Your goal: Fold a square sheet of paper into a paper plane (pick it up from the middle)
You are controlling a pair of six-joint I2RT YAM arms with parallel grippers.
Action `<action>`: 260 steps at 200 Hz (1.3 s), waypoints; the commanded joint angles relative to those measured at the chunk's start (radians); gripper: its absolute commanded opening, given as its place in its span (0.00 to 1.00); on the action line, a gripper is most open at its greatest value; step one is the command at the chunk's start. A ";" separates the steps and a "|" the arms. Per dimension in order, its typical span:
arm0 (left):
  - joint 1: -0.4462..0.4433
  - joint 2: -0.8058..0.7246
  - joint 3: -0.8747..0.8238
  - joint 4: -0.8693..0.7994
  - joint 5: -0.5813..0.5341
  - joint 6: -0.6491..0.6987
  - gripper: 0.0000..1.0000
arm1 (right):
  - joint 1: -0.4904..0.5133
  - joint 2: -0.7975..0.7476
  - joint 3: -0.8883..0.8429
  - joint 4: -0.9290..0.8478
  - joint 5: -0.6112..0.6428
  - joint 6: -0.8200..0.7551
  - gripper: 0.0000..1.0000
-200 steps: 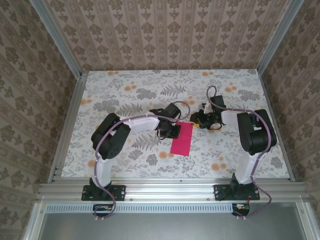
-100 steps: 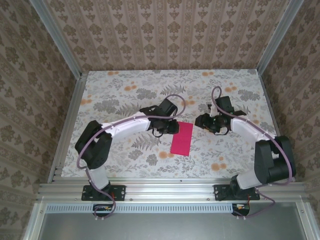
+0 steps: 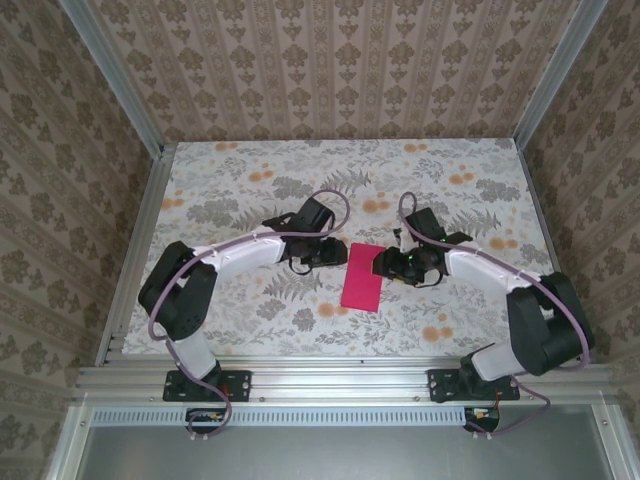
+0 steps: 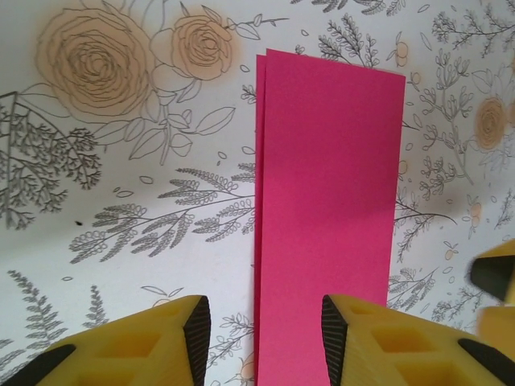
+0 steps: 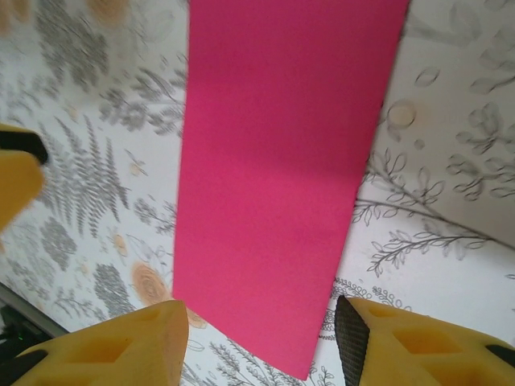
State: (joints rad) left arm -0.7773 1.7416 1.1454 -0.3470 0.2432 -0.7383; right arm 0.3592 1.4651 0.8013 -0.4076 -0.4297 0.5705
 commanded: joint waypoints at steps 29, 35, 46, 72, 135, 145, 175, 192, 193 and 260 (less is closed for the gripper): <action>0.004 0.036 -0.025 0.022 0.036 -0.022 0.45 | 0.035 0.111 0.018 0.078 -0.054 0.056 0.53; 0.004 0.034 -0.030 0.024 0.036 -0.024 0.45 | 0.034 0.115 0.018 0.085 -0.060 0.059 0.53; 0.004 0.038 -0.035 0.023 0.037 -0.022 0.45 | 0.035 0.121 0.023 0.086 -0.056 0.060 0.53; 0.003 0.045 -0.030 0.021 0.044 -0.021 0.45 | 0.034 0.137 0.031 0.084 -0.034 0.053 0.53; -0.001 0.067 -0.020 0.016 0.057 -0.016 0.45 | 0.032 0.175 0.030 0.090 0.038 0.045 0.51; -0.002 0.073 -0.017 0.013 0.060 -0.016 0.45 | 0.033 0.173 0.030 0.084 0.037 0.040 0.51; -0.007 0.086 -0.010 0.013 0.070 -0.017 0.46 | 0.027 0.173 0.021 0.086 0.033 0.035 0.51; -0.011 0.096 0.002 0.002 0.078 -0.017 0.46 | 0.023 0.169 0.011 0.091 0.035 0.037 0.51; -0.011 0.096 0.002 0.002 0.079 -0.018 0.46 | 0.023 0.166 0.009 0.093 0.034 0.038 0.51; -0.012 0.092 -0.025 0.035 0.134 -0.058 0.47 | -0.009 0.102 -0.060 0.207 -0.067 0.094 0.51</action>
State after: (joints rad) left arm -0.7856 1.8332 1.1252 -0.3275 0.3374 -0.7658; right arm 0.3603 1.6077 0.7643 -0.2356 -0.4625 0.6342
